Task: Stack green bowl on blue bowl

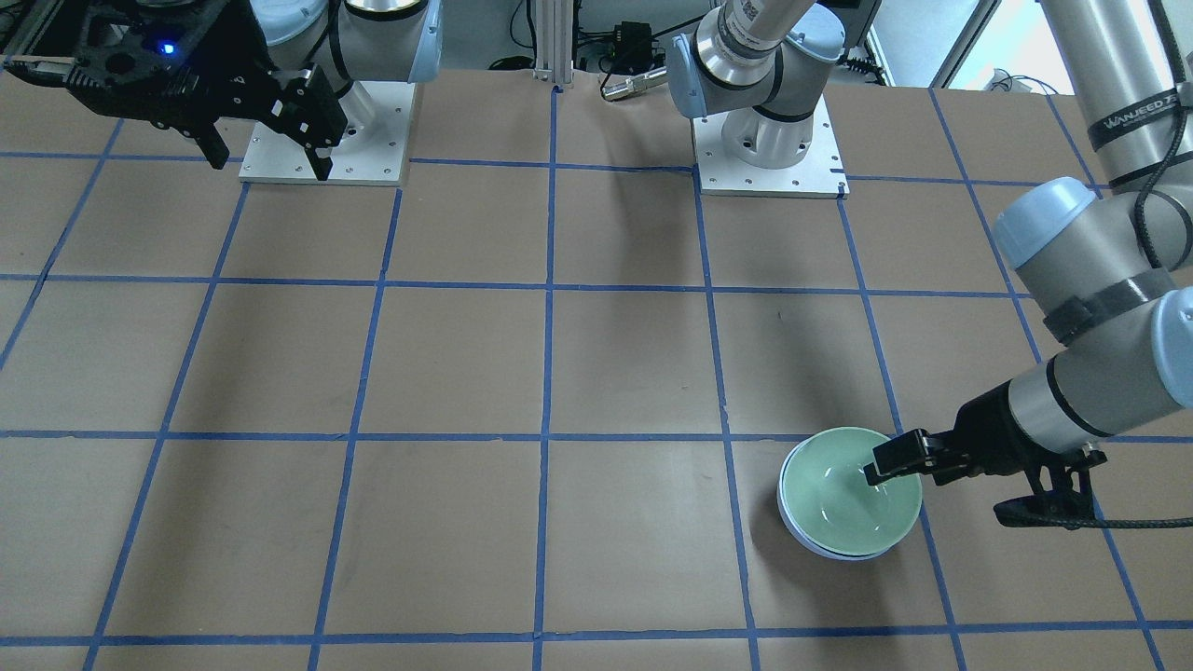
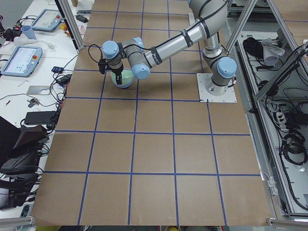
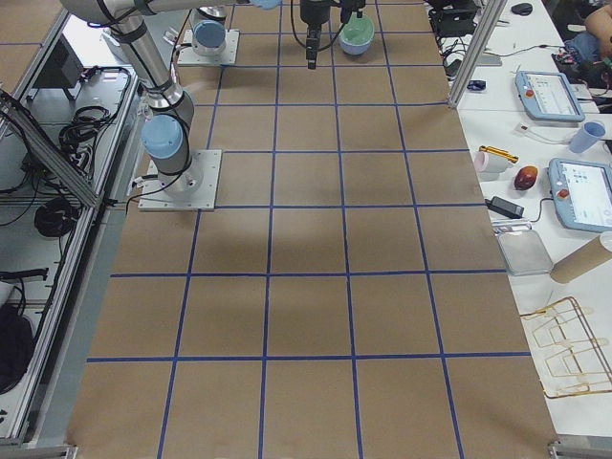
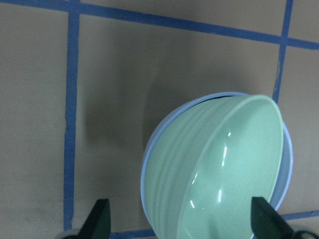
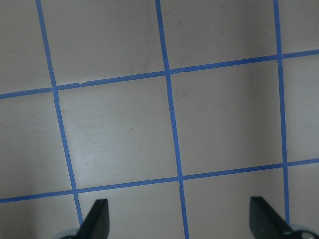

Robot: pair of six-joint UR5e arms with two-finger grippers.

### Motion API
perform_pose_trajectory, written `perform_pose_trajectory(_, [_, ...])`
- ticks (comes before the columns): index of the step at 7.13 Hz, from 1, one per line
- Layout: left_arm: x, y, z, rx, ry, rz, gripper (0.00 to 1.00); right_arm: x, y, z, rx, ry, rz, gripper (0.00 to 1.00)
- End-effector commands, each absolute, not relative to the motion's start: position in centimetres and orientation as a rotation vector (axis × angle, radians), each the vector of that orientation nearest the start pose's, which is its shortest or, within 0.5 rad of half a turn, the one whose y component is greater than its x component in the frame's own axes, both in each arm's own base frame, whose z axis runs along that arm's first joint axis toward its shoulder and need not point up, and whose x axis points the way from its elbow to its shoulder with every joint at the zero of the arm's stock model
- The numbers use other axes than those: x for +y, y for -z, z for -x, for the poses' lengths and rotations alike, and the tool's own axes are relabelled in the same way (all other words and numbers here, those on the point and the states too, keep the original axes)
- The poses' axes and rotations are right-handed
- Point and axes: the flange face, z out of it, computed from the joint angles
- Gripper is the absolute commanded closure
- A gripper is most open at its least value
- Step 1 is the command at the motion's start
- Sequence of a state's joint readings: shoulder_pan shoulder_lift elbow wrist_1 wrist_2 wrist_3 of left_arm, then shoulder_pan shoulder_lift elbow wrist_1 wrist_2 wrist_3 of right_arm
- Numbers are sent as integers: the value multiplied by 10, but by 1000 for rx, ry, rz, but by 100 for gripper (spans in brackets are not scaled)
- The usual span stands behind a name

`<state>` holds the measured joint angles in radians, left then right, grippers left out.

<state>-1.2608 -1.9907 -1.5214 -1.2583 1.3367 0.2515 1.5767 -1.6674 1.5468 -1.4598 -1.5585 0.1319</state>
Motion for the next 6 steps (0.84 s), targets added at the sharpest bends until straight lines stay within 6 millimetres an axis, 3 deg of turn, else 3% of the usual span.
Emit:
perform_pose_trajectory(1, [-639,-356,-5,3268,37,4,0,-448,-534,-137,3123,13,-197,0])
perform_pose_trajectory(4, [-598,-417,78,3159,36,-119,0,-448,-534,-137,3122,15,-197,0])
perform_pose_trajectory(6, [-573,-461,91,3098,86,-129,0,-448,-534,-137,3122,15,-197,0])
